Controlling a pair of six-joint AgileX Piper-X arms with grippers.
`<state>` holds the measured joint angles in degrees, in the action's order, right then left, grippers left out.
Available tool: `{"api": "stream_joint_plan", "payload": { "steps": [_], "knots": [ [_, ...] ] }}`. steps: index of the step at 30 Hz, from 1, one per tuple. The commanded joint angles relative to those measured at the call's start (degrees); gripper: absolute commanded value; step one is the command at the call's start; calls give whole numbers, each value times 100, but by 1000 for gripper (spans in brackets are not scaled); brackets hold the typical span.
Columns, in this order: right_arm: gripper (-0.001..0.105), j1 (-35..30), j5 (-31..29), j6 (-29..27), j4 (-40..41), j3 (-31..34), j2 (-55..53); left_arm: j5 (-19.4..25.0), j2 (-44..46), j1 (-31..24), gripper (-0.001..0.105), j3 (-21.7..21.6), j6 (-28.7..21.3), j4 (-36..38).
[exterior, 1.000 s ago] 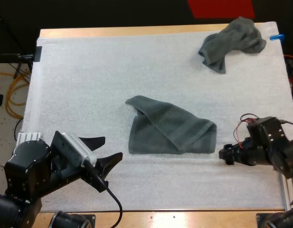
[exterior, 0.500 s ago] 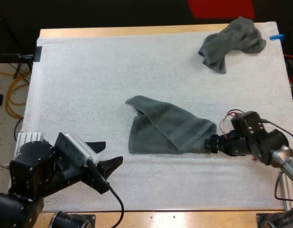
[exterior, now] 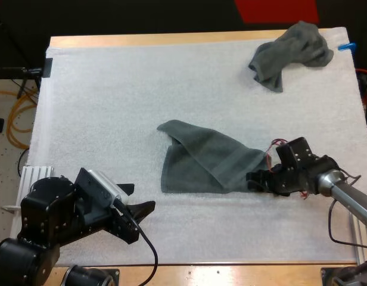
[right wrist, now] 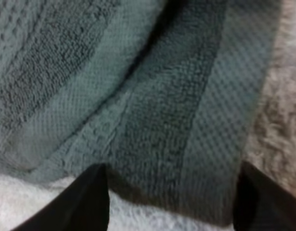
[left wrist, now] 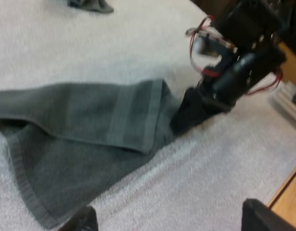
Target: Pick towel from pile fold and stack
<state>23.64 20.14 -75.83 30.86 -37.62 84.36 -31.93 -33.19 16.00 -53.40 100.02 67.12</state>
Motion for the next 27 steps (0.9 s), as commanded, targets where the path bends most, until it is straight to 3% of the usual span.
{"api": "stream_joint_plan", "payload": {
  "steps": [1, 6, 14, 18, 22, 27],
  "knots": [
    [42, 4, 89, 68, -55, -2, 69, 13, 38, 18, 60, -7, 2, -9],
    [1, 4, 89, 103, 123, -2, 163, 13, 38, 18, 60, -7, 2, -9],
    [0, 4, 116, 5, 414, -2, -18, 51, 38, 18, 60, 17, -160, -21],
    [0, 4, 116, -31, 680, -2, -305, 51, -132, 18, 60, 282, -152, -178],
    [0, 4, 116, -31, 900, -2, -582, 51, -698, 18, 60, 561, -128, -462],
    [0, 4, 116, -31, 986, -2, -665, 51, -1746, 18, 60, 600, -131, -851]
  ]
}}
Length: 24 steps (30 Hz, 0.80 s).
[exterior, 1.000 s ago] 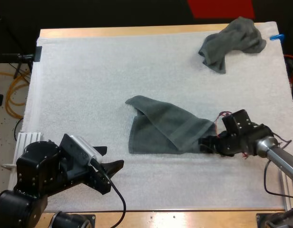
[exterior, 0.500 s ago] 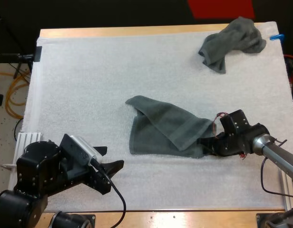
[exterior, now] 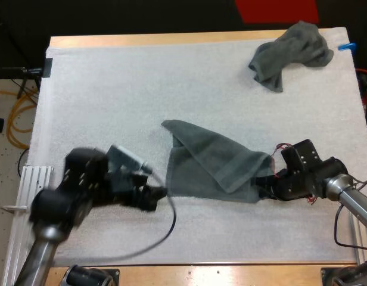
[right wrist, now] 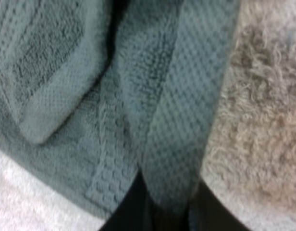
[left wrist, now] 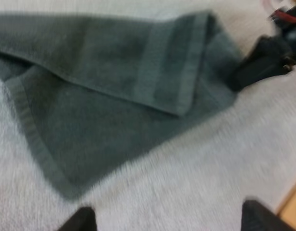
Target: Pick towel from pile fold and stack
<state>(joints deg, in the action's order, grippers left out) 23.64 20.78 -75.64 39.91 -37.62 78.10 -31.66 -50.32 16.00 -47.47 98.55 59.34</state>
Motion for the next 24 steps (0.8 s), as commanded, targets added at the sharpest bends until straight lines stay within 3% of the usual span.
{"api": "stream_joint_plan", "payload": {
  "steps": [1, 13, 24],
  "knots": [
    [0, 4, 52, -51, 86, -2, -39, 24, -340, 18, 60, 7, 25, -163],
    [0, 4, 52, -51, 98, -2, -39, 13, -2848, 30, 60, 7, 152, -972],
    [0, 4, 52, -51, 115, -2, -39, 13, -3906, 30, 60, 7, 712, -1661]
  ]
}}
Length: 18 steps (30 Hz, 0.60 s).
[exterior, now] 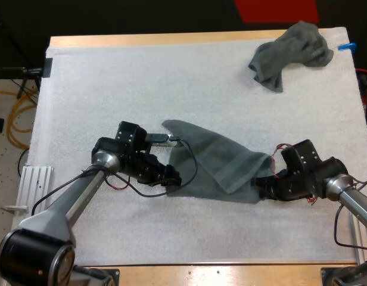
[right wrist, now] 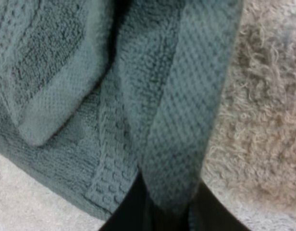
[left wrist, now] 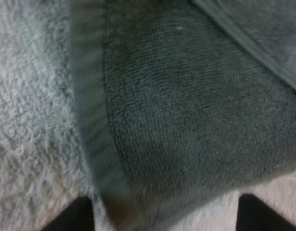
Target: Pick towel from pile fold and stack
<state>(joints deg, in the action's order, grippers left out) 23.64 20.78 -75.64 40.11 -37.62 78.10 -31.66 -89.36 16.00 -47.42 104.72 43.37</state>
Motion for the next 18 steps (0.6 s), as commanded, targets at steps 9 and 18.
{"api": "stream_joint_plan", "payload": {
  "steps": [9, 18],
  "knots": [
    [0, 4, 52, -51, 95, -2, -39, -16, -451, 30, 60, 1, 372, -235],
    [0, 4, 52, -51, 95, -2, -39, -1203, -812, 30, 60, -40, 490, -128]
  ]
}}
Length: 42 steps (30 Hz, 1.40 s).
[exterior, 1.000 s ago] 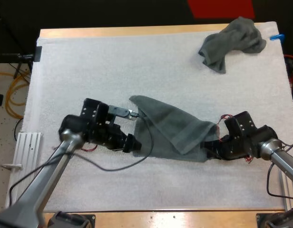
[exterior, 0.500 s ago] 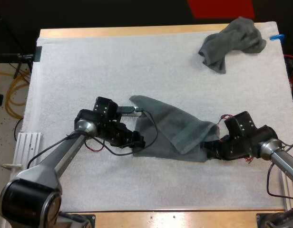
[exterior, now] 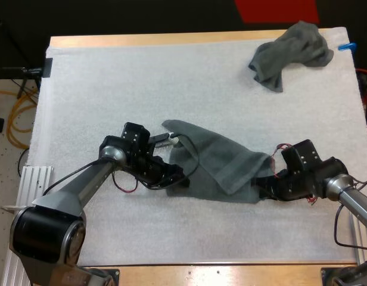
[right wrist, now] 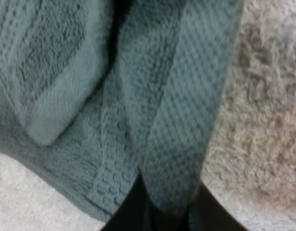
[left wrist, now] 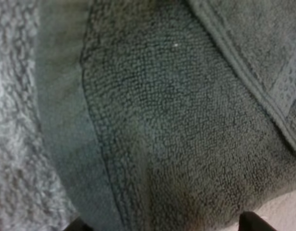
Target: Pick towel from pile fold and stack
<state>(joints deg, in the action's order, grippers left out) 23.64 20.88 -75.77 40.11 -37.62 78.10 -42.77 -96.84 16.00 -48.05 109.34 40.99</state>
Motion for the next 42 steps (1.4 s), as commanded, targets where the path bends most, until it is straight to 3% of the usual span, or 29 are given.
{"api": "stream_joint_plan", "payload": {
  "steps": [1, 5, 8, 12, 17, 21, 23, 25, 28, 31, 37, 42],
  "knots": [
    [0, 4, 42, -37, 95, -2, -39, -92, -63, 30, 60, 23, 28, 122],
    [0, 4, 42, -37, 95, -2, -39, -92, -63, 30, 54, 23, 12, 205],
    [0, 4, 42, -37, 95, -2, -39, 1, -63, 30, 38, 23, 13, 269],
    [0, 4, 42, -78, 95, -2, -39, 176, -63, 30, 1, 23, -106, 311],
    [0, 4, 42, -426, 95, -18, -72, 176, 225, 30, 0, 23, -491, 566],
    [0, 4, 42, -405, 97, -89, -335, 165, 1057, 30, 0, 23, -815, 879],
    [0, 4, 74, -393, 97, -152, -538, -56, 1526, 5, 0, 23, -802, 927],
    [0, 4, 178, -361, 144, -272, -803, -837, 2071, -114, 0, -33, -663, 937],
    [0, 4, 513, -155, 178, -500, -1127, -1489, 2533, -340, 0, -199, -337, 937],
    [0, 4, 819, 152, 219, -761, -1390, -1866, 2867, -607, 0, -414, -66, 937],
    [0, 4, 1006, 828, 256, -1232, -1609, -2002, 3034, -1072, 0, -577, 203, 937],
    [0, 4, 708, 734, 652, -1507, -1608, -2484, 3033, -1200, 0, -577, 275, 937]
  ]
}}
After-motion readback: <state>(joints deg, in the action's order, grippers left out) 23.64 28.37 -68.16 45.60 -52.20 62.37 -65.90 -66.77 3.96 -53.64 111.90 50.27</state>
